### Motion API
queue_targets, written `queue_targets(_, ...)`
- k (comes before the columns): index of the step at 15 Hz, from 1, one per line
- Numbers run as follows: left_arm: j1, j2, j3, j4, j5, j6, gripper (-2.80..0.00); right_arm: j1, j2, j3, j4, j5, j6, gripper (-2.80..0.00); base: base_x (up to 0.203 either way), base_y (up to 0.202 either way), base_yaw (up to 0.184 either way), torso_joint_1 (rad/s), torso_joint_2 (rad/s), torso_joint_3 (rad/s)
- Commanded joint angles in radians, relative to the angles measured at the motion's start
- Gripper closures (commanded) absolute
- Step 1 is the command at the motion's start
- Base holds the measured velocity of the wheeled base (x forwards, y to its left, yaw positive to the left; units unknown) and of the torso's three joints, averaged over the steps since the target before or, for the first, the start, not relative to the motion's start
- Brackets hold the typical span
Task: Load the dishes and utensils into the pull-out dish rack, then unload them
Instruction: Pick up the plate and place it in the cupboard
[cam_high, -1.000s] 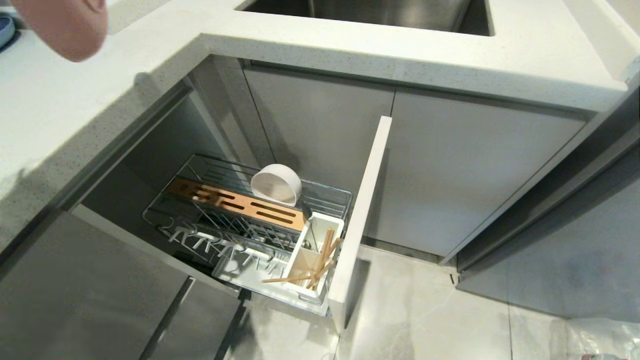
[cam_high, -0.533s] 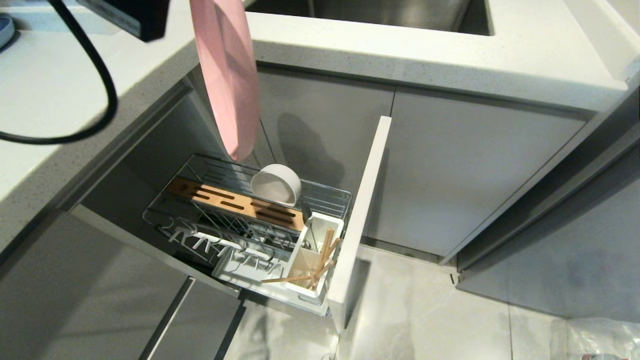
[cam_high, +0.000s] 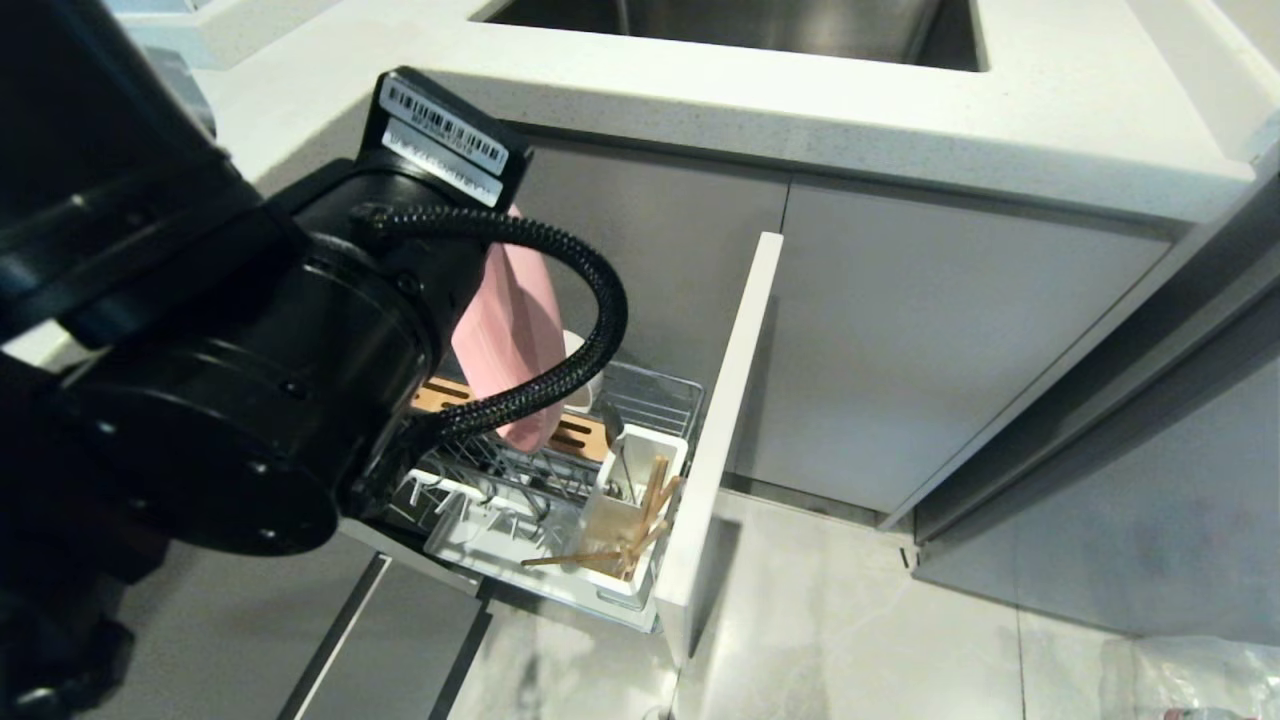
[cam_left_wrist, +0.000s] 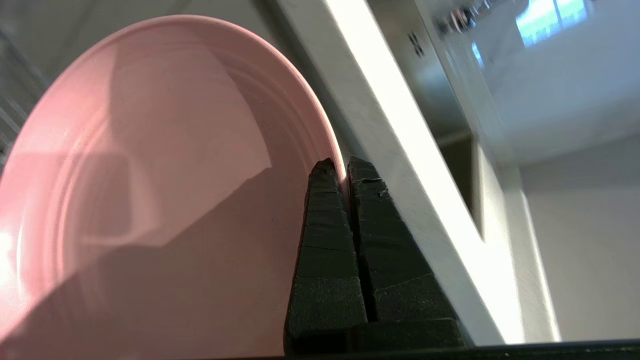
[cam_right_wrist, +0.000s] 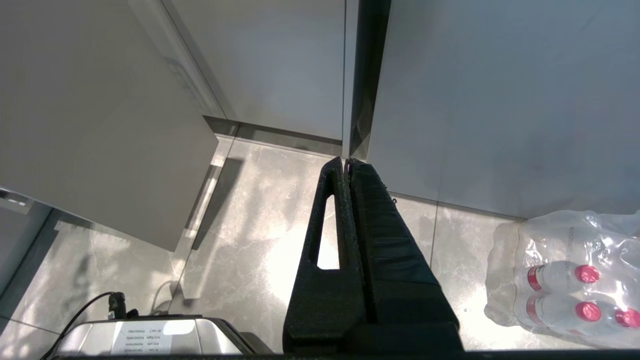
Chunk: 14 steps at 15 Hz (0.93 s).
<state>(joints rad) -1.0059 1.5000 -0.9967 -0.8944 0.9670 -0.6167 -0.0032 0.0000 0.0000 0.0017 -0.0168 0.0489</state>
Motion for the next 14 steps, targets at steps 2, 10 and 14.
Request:
queue_targets(2, 0.04, -0.001, 0.12, -0.182, 0.007, 0.009, 0.0, 0.0, 0.0, 0.002, 0.0, 0.0, 0.0, 0.0, 0.0, 0.0, 0.0, 0.0, 0.0, 0.0)
queue_targets(10, 0.134, 0.104, 0.237, -0.505, 0.005, 0.018, 0.0, 0.0, 0.0, 0.002, 0.0, 0.0, 0.0, 0.0, 0.0, 0.0, 0.0, 0.0, 0.0, 0.0)
queue_targets(14, 0.133, 0.135, 0.292, -0.543, 0.034, 0.011, 0.0, 0.0, 0.0, 0.002, 0.0, 0.0, 0.0, 0.0, 0.0, 0.0, 0.0, 0.0, 0.0, 0.0)
